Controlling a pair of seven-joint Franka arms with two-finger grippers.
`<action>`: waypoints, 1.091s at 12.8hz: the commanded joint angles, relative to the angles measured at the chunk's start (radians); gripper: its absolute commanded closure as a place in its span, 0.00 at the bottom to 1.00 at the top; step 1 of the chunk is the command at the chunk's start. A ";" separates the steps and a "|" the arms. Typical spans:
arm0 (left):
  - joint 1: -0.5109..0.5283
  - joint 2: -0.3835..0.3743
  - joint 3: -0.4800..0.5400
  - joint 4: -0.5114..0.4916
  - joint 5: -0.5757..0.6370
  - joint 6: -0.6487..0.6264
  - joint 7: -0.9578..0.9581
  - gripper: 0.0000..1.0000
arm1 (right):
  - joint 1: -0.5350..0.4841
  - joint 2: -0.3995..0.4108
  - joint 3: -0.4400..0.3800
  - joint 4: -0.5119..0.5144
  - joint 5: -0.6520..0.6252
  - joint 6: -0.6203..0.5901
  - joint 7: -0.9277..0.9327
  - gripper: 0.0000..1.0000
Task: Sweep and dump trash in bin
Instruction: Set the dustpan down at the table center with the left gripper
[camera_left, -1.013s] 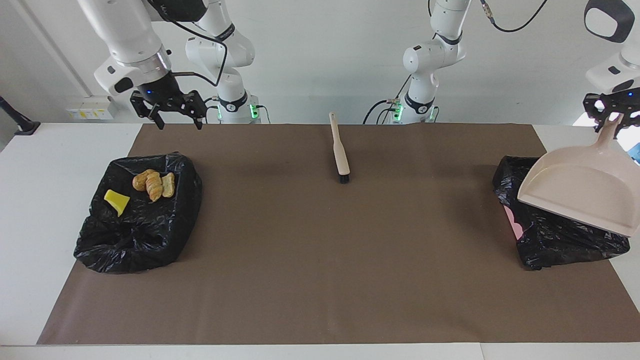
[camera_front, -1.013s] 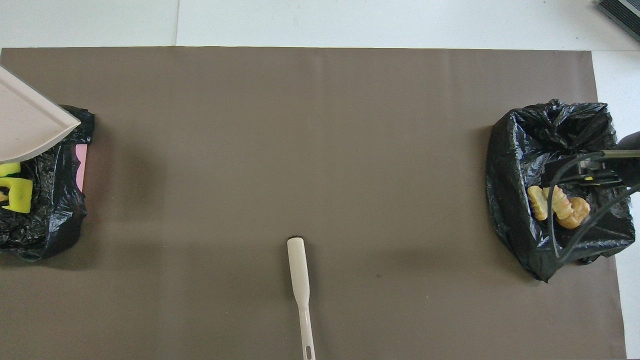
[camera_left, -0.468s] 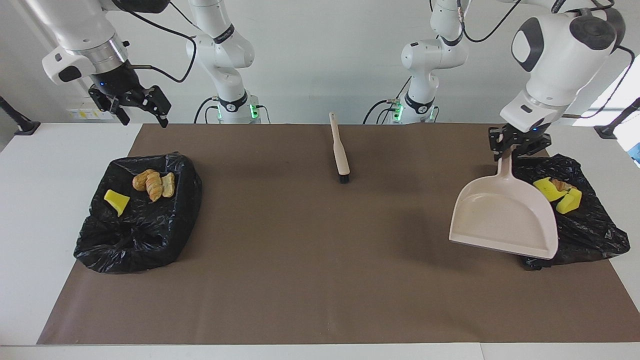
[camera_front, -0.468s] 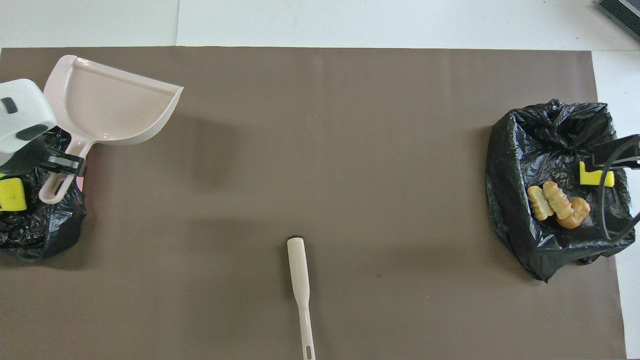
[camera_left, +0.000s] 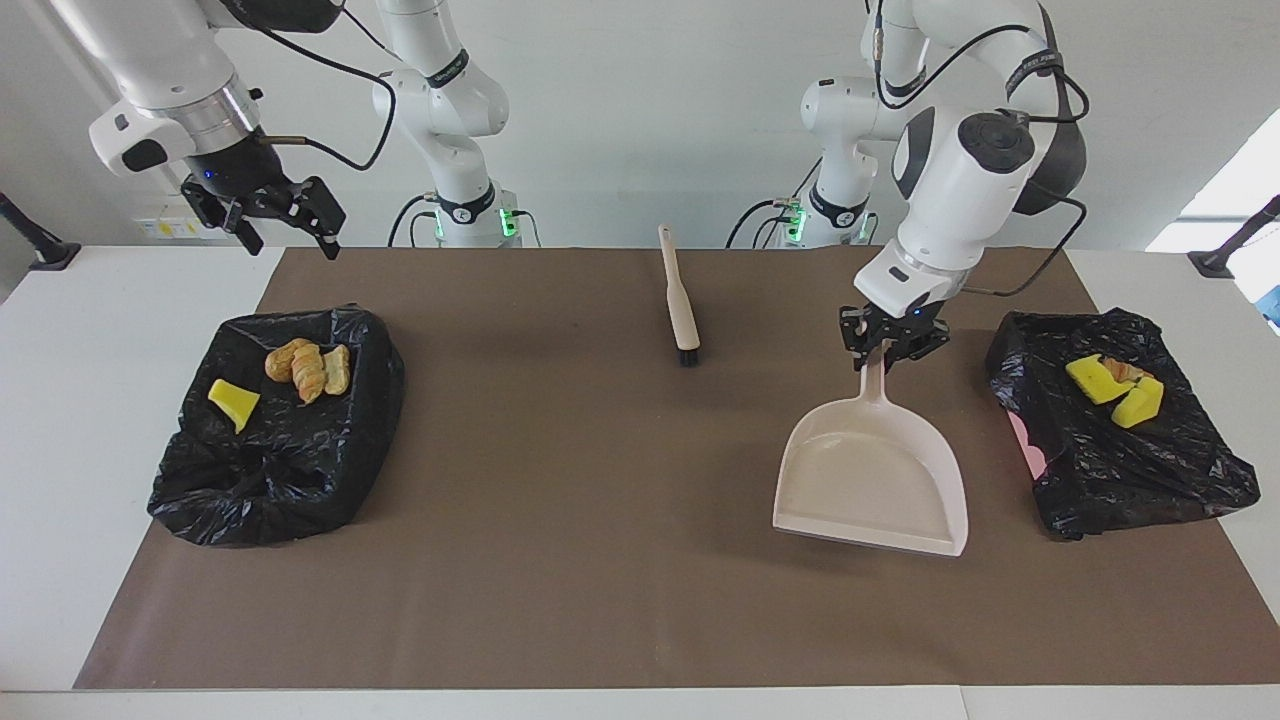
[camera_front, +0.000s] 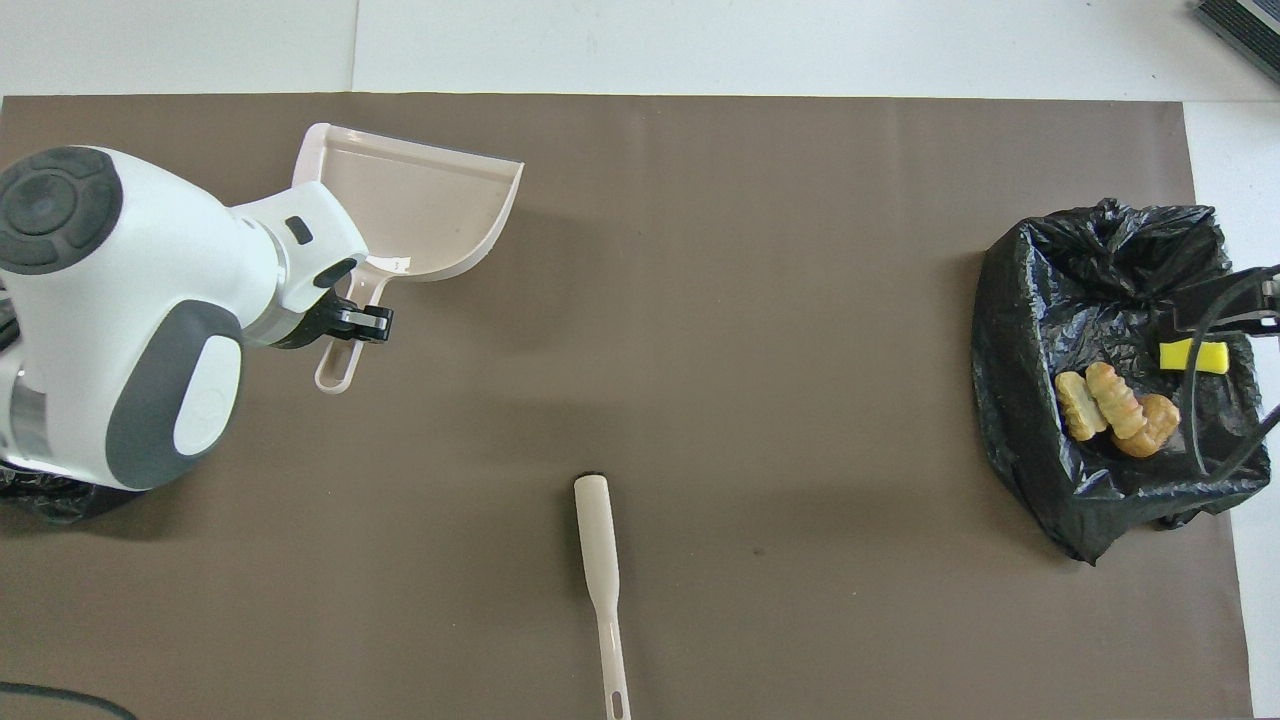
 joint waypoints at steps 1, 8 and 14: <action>-0.121 0.085 0.020 -0.003 -0.014 0.125 -0.152 1.00 | -0.003 0.000 0.006 0.003 0.002 0.003 0.014 0.00; -0.276 0.199 0.020 0.029 -0.013 0.214 -0.304 1.00 | -0.003 0.000 0.006 0.003 0.002 0.003 0.014 0.00; -0.330 0.234 0.020 0.026 -0.010 0.228 -0.370 1.00 | -0.003 0.000 0.006 0.003 0.002 0.003 0.014 0.00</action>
